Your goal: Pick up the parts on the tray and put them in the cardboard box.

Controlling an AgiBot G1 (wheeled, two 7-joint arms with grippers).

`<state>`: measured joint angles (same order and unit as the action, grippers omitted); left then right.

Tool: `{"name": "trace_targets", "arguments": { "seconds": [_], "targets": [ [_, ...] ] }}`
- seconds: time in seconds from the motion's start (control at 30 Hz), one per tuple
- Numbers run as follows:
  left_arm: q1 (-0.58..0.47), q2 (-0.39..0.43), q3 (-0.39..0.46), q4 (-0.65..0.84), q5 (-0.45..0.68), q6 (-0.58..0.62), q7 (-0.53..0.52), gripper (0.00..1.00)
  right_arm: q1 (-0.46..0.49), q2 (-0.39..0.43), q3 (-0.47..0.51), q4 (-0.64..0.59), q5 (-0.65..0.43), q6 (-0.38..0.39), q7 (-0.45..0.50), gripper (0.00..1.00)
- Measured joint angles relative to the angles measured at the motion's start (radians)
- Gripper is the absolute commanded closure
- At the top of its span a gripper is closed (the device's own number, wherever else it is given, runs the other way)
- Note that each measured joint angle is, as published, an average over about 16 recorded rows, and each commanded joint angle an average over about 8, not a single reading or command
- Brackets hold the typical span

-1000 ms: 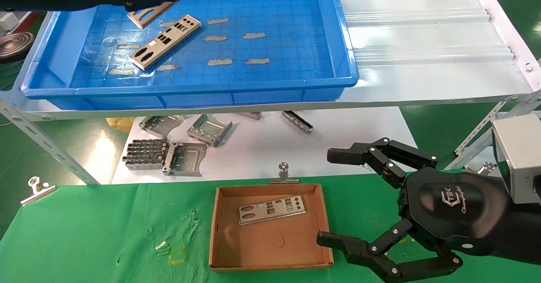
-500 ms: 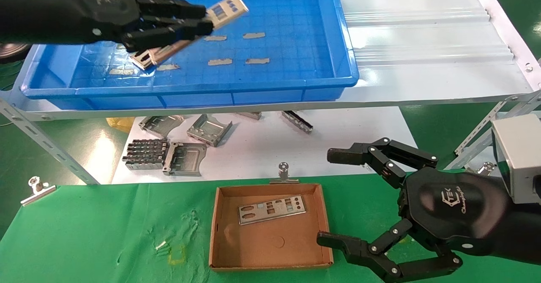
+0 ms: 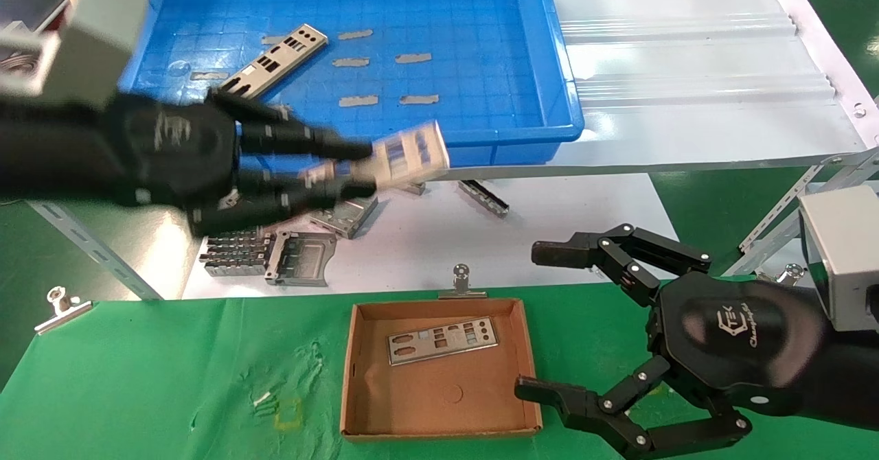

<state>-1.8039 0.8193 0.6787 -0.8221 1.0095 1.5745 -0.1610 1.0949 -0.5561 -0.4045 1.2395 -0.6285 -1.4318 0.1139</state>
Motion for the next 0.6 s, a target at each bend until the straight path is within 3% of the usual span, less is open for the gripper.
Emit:
{"name": "trace_targets", "arguments": {
  "seconds": [0.27,0.6],
  "targets": [
    [0.099,-0.022,0.046,-0.119,-0.031,-0.016,0.03,1.0,0.0,0.0,0.0,0.0,0.0,0.0,0.0,0.0],
    [0.208,0.064,0.125,-0.117,0.045,-0.087,0.132,1.0,0.0,0.0,0.0,0.0,0.0,0.0,0.0,0.0]
  ]
}}
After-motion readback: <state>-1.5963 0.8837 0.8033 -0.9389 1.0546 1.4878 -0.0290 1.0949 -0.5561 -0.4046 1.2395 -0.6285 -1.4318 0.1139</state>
